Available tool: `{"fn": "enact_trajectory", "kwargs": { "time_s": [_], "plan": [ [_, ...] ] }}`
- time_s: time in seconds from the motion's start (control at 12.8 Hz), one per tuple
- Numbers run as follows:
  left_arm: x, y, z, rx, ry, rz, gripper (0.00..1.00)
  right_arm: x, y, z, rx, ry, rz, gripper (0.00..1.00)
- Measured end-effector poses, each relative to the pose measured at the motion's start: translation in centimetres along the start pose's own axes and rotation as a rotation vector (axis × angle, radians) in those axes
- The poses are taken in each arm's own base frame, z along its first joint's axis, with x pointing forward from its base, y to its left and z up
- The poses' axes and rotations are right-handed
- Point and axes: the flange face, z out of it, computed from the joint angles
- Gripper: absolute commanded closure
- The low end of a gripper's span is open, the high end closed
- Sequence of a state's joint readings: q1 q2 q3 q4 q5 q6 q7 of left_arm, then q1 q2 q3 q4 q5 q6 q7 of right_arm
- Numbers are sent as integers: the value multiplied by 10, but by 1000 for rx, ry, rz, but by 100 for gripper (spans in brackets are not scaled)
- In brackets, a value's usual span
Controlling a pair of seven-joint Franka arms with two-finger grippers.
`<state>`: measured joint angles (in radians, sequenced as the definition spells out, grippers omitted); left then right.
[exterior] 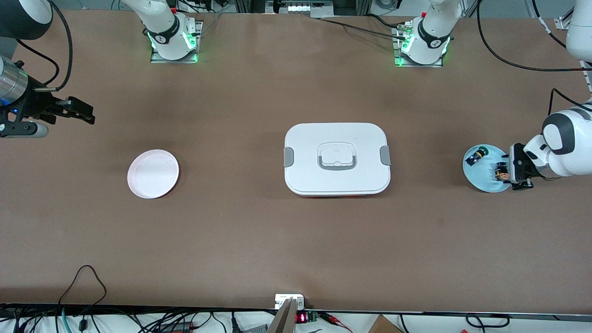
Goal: Transfer orange switch to right arm and place
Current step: 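Lower the left gripper and grasp the orange-bodied switch, then lift the switch with the left gripper while the right gripper approaches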
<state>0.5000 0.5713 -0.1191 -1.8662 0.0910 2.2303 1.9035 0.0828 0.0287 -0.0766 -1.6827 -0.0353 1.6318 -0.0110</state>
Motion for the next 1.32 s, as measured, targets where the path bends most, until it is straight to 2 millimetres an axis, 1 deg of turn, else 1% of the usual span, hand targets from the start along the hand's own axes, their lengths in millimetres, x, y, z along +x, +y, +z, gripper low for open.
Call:
{"fn": "enact_trajectory", "kwargs": {
  "time_s": [0.23,0.47,0.55,0.62,0.7,0.78,0.86,1.01,1.09,1.17,1.32],
  "plan": [
    [-1,0,2,0,1,1,1,0,0,-1,0,2,0,0],
    [-3,1,5,-3,4,0,7,0,0,-5,0,11,-1,0],
    [-4,1,7,-4,6,0,12,1,0,-6,0,12,-1,0],
    [-4,1,9,-7,8,0,23,1,0,-6,0,12,-1,0],
    [-4,1,10,-8,9,0,37,1,0,-6,0,12,-1,0],
    [-4,1,11,-8,10,0,55,1,-1,-6,0,12,-1,0],
    [-4,0,10,-5,9,1,67,1,-1,-6,0,12,-1,0],
    [-4,0,10,-4,9,2,80,1,-1,-6,0,12,-1,0],
    [-4,-1,10,-3,9,5,85,1,-1,-6,0,12,-1,0],
    [-4,-1,9,-2,9,11,93,1,-1,-6,0,12,-1,0],
    [-3,-4,5,12,21,9,96,1,-2,-4,-1,9,-3,0]
  ]
}}
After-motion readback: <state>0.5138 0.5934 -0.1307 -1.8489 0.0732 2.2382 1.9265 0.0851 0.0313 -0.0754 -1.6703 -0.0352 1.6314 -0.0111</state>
